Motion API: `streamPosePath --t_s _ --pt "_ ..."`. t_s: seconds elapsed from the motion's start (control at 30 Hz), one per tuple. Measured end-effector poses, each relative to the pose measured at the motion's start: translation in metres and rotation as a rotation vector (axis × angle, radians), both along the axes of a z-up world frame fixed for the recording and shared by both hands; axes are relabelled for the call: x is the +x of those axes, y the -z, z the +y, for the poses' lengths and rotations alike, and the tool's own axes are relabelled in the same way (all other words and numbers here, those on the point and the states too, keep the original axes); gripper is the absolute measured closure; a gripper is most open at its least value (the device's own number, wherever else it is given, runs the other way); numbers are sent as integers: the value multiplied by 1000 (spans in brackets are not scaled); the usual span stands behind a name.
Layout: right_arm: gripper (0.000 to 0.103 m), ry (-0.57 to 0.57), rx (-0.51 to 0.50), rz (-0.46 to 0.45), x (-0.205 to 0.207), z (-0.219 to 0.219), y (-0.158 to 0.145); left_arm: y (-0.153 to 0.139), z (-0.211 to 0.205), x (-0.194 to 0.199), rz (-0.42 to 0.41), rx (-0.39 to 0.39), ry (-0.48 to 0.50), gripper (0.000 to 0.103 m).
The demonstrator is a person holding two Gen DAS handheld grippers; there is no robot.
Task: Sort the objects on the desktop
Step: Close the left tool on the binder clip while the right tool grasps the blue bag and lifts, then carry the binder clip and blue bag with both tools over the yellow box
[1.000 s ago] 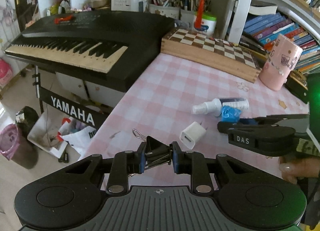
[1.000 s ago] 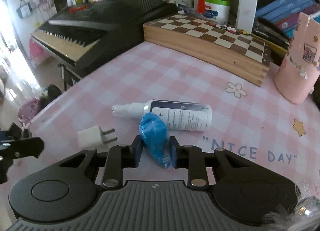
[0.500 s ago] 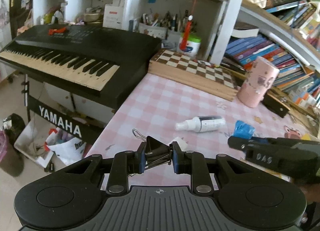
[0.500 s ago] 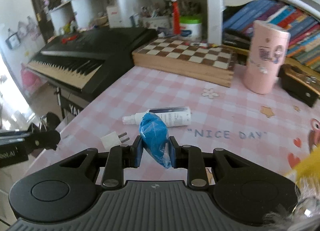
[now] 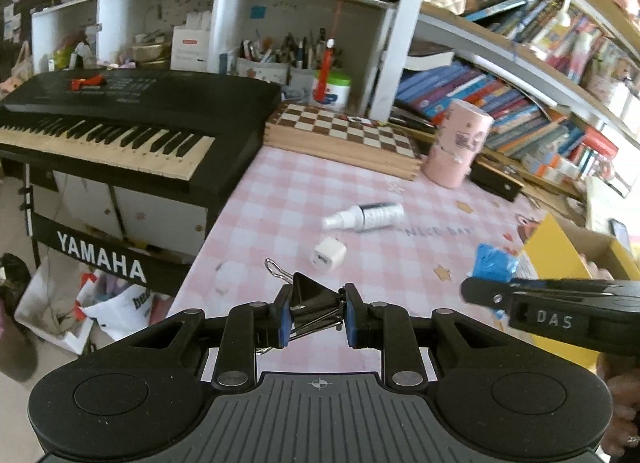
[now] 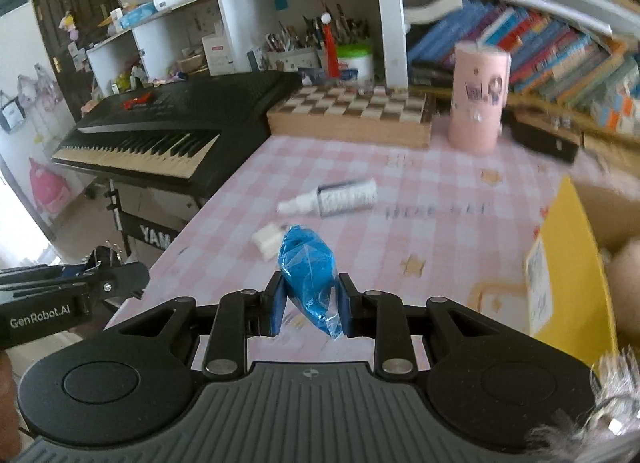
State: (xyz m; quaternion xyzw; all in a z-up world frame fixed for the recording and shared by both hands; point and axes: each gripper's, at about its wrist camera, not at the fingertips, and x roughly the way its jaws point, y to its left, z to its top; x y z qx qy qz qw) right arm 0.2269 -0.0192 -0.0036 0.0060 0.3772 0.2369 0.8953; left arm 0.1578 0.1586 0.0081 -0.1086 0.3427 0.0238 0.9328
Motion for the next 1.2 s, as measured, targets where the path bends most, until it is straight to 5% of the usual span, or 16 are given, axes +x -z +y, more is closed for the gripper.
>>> streamPosePath --t_s 0.57,1.2 --pt "79 84 4 78 -129 26 13 6 19 -103 23 -18 132 79" --pt "79 337 -32 90 -209 -29 19 11 -38 -124 37 -7 426 79"
